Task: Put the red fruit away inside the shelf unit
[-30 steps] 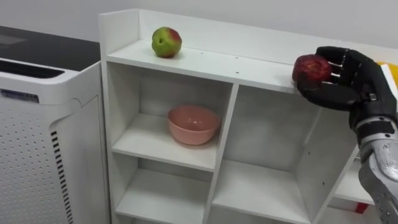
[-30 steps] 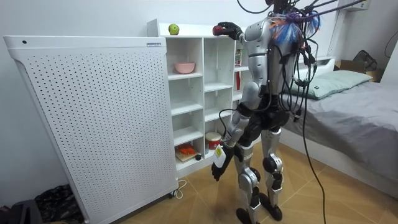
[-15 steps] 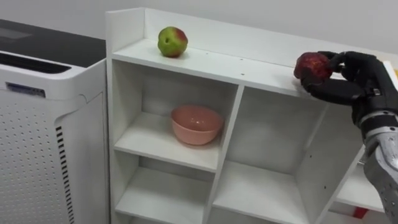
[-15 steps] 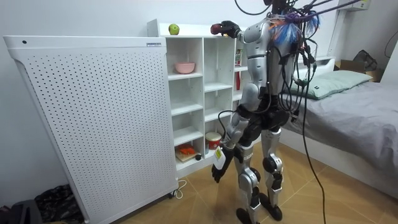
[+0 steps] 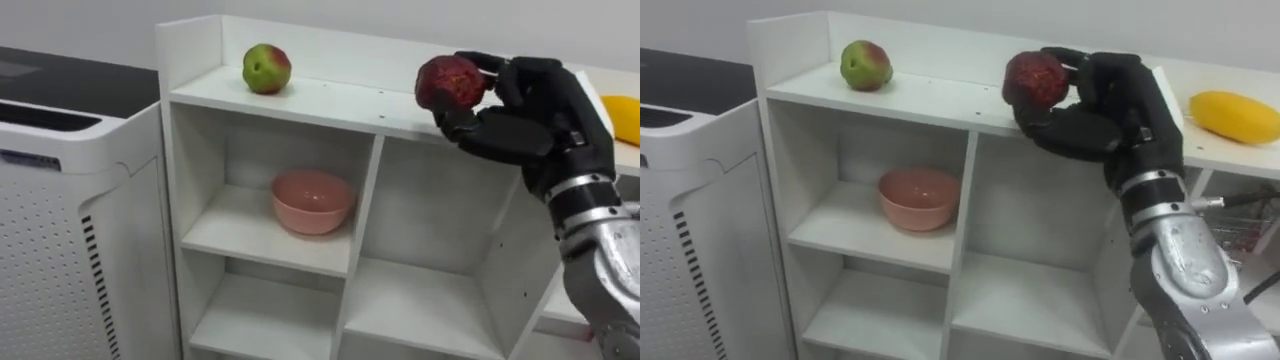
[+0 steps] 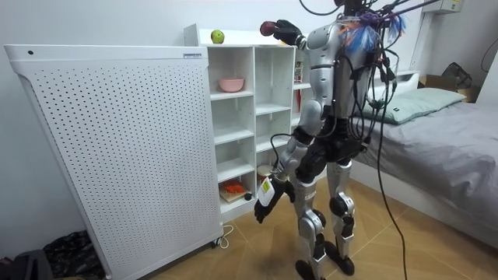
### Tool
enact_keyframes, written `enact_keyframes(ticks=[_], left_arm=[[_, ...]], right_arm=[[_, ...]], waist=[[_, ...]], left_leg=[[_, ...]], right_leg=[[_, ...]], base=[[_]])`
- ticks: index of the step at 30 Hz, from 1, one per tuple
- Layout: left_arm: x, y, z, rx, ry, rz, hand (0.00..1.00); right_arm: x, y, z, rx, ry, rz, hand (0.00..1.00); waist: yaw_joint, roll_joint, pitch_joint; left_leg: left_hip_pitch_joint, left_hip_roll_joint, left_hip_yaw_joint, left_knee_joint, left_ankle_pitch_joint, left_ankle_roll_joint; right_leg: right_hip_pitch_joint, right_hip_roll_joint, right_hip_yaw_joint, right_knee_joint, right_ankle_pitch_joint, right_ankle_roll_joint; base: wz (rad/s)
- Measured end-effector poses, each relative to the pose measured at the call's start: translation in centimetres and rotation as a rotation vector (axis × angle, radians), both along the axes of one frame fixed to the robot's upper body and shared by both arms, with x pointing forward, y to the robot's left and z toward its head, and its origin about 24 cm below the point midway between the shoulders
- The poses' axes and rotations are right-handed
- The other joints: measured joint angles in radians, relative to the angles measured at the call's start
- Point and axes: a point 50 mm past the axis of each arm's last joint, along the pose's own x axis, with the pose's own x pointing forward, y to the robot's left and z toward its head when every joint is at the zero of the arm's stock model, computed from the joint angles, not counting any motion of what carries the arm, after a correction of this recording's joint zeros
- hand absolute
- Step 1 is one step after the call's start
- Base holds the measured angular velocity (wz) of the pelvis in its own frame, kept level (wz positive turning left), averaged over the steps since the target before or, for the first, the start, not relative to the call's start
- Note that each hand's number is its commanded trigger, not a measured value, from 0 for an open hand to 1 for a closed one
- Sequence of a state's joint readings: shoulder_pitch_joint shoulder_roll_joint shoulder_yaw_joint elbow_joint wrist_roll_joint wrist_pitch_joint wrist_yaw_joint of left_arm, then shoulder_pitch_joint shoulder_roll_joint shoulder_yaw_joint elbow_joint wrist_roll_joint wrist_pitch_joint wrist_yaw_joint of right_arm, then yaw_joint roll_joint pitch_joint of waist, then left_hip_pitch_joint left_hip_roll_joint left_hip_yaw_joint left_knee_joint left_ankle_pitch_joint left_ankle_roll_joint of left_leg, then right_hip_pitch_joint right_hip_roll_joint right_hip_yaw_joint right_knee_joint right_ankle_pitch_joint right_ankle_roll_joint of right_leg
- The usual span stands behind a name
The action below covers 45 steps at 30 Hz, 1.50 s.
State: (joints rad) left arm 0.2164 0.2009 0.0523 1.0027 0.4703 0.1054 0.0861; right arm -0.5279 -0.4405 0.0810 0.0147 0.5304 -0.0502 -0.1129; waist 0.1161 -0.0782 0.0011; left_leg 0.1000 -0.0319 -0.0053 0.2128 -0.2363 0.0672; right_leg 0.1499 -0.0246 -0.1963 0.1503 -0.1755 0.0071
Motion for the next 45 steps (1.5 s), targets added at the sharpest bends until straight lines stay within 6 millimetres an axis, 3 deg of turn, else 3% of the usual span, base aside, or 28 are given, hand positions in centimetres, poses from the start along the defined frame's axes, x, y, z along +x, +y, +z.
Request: enact_keyframes(ticks=[8, 11, 16, 18, 25, 27, 31, 35, 40, 42, 45], left_arm=[[-0.6, -0.8, -0.3, 0.003, 0.025, -0.015, 0.0], [-1.2, -0.9, -0.5, -0.001, 0.051, -0.01, 0.0], [-1.2, -2.1, -0.9, -0.035, 0.067, -0.025, 0.0], [-0.2, -2.3, -0.9, -0.042, 0.052, -0.028, 0.0], [1.4, -2.8, -1.0, -0.039, -0.002, 0.021, 0.0], [2.0, -2.9, -1.0, -0.034, -0.025, 0.045, 0.0], [2.1, -3.1, -1.0, -0.036, -0.037, 0.072, 0.0], [2.2, -3.8, -1.1, -0.053, -0.045, 0.086, 0.0], [3.5, -4.9, -1.2, -0.101, -0.077, 0.134, 0.0], [4.2, -4.9, -1.1, -0.115, -0.105, 0.16, 0.0], [4.8, -5.2, -1.0, -0.119, -0.13, 0.134, 0.0]], right_arm=[[-0.1, 1.6, -1.4, 0.211, 0.077, 0.165, 1.0], [-0.7, 1.9, -4.3, 0.263, 0.16, 0.167, 1.0], [-1.3, 2.3, -9.7, 0.383, 0.356, 0.179, 1.0], [-1.1, 2.2, -12.4, 0.446, 0.465, 0.165, 1.0], [-1.3, 2.5, -17.3, 0.648, 0.648, 0.144, 1.0], [-1.7, 2.1, -19.5, 0.735, 0.735, 0.103, 1.0], [-1.8, 1.2, -21.0, 0.876, 0.791, 0.053, 1.0], [-1.9, 0.1, -22.7, 0.963, 0.836, -0.025, 1.0], [-2.1, -1.1, -23.7, 1.07, 0.849, -0.098, 1.0], [-1.5, -1.5, -23.3, 1.139, 0.815, -0.11, 1.0], [-1.0, -1.7, -23.3, 1.196, 0.814, -0.127, 1.0]], waist=[[-0.017, 0.03, -0.0026], [-0.016, 0.035, -0.0079], [-0.008, 0.052, -0.0098], [-0.005, 0.058, -0.0064], [-0.004, 0.091, 0.0071], [-0.001, 0.1, 0.0065], [0.001, 0.119, 0.0091], [0.004, 0.137, 0.0189], [0.037, 0.132, 0.0273], [0.046, 0.125, 0.0396], [0.06, 0.132, 0.0489]], left_leg=[[-0.004, 0.002, 0.003, -0.008, 0.002, -0.003], [-0.005, 0.003, 0.006, -0.007, 0.004, -0.004], [-0.057, 0.004, 0.028, 0.018, 0.006, -0.001], [-0.081, 0.004, 0.029, 0.019, 0.008, 0.002], [-0.165, 0.002, 0.039, 0.028, 0.022, 0.012], [-0.202, -0.002, 0.033, 0.03, 0.031, 0.014], [-0.263, -0.006, 0.037, 0.044, 0.054, 0.017], [-0.32, -0.006, 0.037, 0.05, 0.059, 0.017], [-0.437, -0.012, 0.059, 0.106, 0.067, 0.021], [-0.484, -0.02, 0.066, 0.135, 0.068, 0.022], [-0.534, -0.018, 0.06, 0.164, 0.065, 0.023]], right_leg=[[-0.009, -0.002, -0.002, 0.003, 0.003, -0.005], [-0.008, 0.001, -0.003, 0.002, 0.003, -0.005], [-0.053, 0.001, -0.001, 0.007, 0.012, -0.007], [-0.078, 0.0, -0.001, 0.009, 0.018, -0.007], [-0.166, -0.005, -0.009, 0.02, 0.041, -0.004], [-0.2, -0.01, -0.022, 0.022, 0.048, -0.004], [-0.269, -0.022, -0.033, 0.043, 0.053, -0.005], [-0.34, -0.033, -0.057, 0.083, 0.052, -0.007], [-0.493, -0.061, -0.052, 0.203, 0.028, -0.018], [-0.549, -0.079, -0.056, 0.25, 0.011, -0.024], [-0.588, -0.08, -0.062, 0.27, 0.012, -0.029]], base=[[-0.03], [0.0], [-0.08], [0.0], [-0.04], [0.09], [-0.01], [0.02], [-0.07], [0.0], [0.09]])
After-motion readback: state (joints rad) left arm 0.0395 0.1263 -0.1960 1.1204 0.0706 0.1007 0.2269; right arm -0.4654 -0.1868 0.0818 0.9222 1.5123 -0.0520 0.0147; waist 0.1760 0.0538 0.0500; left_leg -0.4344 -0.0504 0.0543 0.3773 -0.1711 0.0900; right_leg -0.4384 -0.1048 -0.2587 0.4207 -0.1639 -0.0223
